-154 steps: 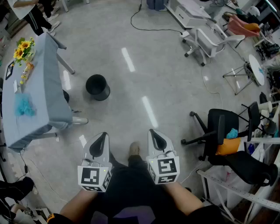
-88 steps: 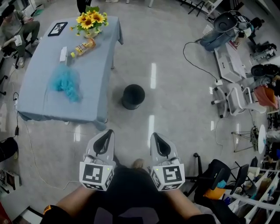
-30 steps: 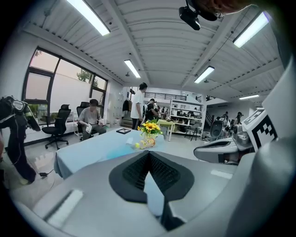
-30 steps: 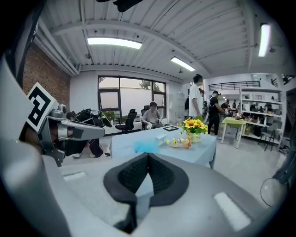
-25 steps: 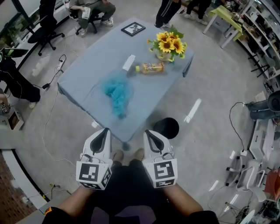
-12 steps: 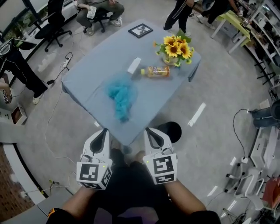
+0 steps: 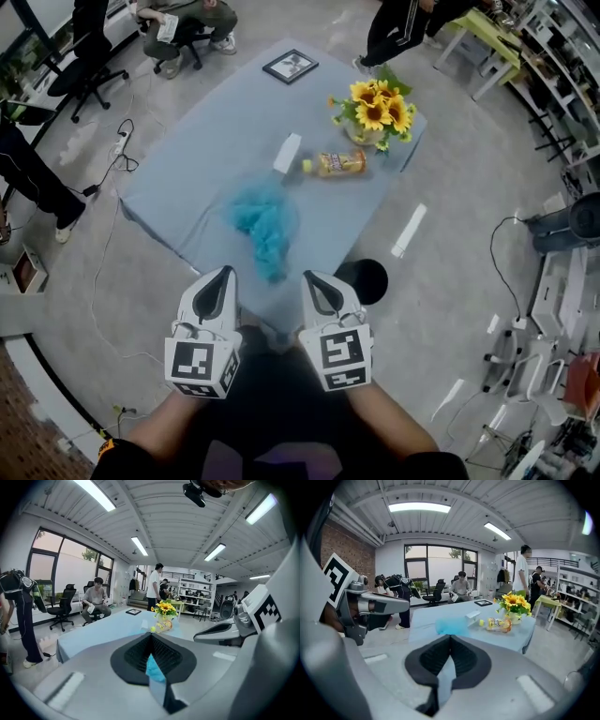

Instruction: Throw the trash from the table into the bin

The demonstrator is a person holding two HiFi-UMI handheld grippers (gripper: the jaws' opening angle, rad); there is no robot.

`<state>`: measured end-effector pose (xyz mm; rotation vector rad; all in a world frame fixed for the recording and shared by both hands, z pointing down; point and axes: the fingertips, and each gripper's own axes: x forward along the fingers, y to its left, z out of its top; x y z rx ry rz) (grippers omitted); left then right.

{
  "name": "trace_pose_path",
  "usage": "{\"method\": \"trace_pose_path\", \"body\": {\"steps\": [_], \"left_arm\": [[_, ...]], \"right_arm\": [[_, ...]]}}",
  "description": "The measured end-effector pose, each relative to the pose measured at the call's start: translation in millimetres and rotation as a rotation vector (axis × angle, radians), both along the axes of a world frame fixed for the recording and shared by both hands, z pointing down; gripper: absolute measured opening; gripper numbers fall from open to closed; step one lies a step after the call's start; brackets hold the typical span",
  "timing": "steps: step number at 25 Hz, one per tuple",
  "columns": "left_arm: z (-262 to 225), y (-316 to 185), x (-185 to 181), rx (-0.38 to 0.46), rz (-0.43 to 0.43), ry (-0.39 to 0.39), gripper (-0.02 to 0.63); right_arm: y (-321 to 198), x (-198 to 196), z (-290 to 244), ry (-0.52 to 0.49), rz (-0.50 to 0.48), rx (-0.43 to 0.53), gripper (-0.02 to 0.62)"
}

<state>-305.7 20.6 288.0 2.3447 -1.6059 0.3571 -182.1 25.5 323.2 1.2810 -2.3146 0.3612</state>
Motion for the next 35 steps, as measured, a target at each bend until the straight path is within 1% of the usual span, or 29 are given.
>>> {"method": "trace_pose_path", "body": {"steps": [7,15,21,24,29,35], "left_arm": [[2,-37,-16,0.007,0.073,-0.003,0.009],[7,-59,-35,0.009,0.124,-0.001,0.009],[15,-67,-51,0.002,0.154,0.016,0.009],[21,-72,-58,0.001,0.169,0.011,0.008],[28,-81,-68,0.005,0.152,-0.012,0.008],[39,-86,-75,-0.026,0.1,-0.028,0.009]], "right_arm": [[-34,-26,1,0.016,0.044,0.003,0.0],[-53,-52,4,0.033,0.073,-0.009,0.003],[-62,-64,12,0.062,0.104,-0.036,0.029],[-67,-69,15,0.077,0.122,-0.045,0.052],[-71,-75,32,0.094,0.108,-0.083,0.111],[-77,-83,55,0.119,0.059,-0.14,0.164]]}}
